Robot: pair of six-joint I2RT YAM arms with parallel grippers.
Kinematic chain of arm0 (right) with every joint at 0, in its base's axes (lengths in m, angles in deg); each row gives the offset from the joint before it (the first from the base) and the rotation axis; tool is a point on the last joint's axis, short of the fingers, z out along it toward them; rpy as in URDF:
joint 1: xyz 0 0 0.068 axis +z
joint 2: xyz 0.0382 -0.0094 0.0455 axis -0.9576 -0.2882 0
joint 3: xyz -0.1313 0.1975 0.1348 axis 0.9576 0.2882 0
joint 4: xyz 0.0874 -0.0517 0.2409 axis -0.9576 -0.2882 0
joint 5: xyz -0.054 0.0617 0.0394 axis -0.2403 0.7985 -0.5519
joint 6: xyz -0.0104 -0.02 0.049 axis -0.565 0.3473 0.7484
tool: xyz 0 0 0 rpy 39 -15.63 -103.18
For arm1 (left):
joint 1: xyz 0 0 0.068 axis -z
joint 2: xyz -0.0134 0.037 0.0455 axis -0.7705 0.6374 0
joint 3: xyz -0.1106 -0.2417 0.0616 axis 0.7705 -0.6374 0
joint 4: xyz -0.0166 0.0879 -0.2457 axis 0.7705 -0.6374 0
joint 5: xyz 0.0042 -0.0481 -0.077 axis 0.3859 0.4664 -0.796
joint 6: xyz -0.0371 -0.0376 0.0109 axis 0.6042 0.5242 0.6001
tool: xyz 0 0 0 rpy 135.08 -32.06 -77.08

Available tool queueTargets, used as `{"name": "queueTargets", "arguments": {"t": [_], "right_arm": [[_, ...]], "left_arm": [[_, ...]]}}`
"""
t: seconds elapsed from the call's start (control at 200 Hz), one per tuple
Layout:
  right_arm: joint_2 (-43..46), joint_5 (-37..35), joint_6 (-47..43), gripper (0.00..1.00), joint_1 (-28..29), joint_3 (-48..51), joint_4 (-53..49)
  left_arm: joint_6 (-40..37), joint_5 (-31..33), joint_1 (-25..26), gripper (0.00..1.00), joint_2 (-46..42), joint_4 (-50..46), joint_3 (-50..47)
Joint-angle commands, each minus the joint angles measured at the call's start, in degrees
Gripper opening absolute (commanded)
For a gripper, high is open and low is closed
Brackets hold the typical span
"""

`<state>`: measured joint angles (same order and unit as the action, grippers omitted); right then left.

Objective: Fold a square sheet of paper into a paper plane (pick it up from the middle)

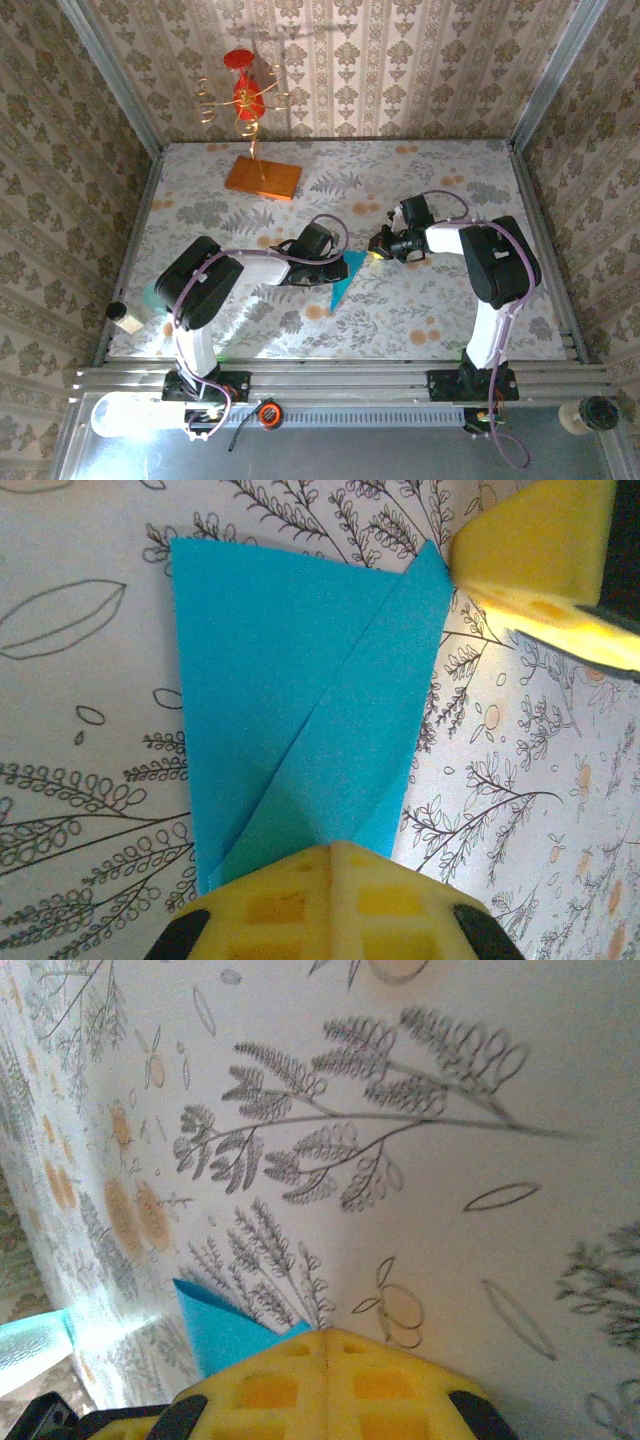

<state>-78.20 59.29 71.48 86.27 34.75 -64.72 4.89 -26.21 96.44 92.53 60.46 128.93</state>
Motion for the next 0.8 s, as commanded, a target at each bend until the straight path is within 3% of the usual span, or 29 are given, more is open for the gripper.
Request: {"name": "queueTargets", "arguments": {"t": [0.0, 0.25, 0.535, 0.795], "right_arm": [[2.6, -12.4, -2.7, 0.02, -2.1, -0.1, -4.8], [11.4, -8.3, -3.8, 0.03, 2.1, 4.3, -4.9], [6.1, -4.0, -2.5, 0.02, 8.9, 2.5, -3.2], [0.3, -6.7, -2.9, 0.01, 8.4, -0.6, -4.6]], "left_arm": [[-0.2, 1.5, -0.4, 0.0, 1.8, -11.5, -2.5], [-0.5, 1.1, -0.4, 0.0, 2.0, -11.5, -1.4], [-0.8, 0.6, -0.5, 0.0, 2.4, -11.6, -0.6], [-0.9, 0.4, -0.4, 0.0, 2.6, -11.6, -0.6]]}}
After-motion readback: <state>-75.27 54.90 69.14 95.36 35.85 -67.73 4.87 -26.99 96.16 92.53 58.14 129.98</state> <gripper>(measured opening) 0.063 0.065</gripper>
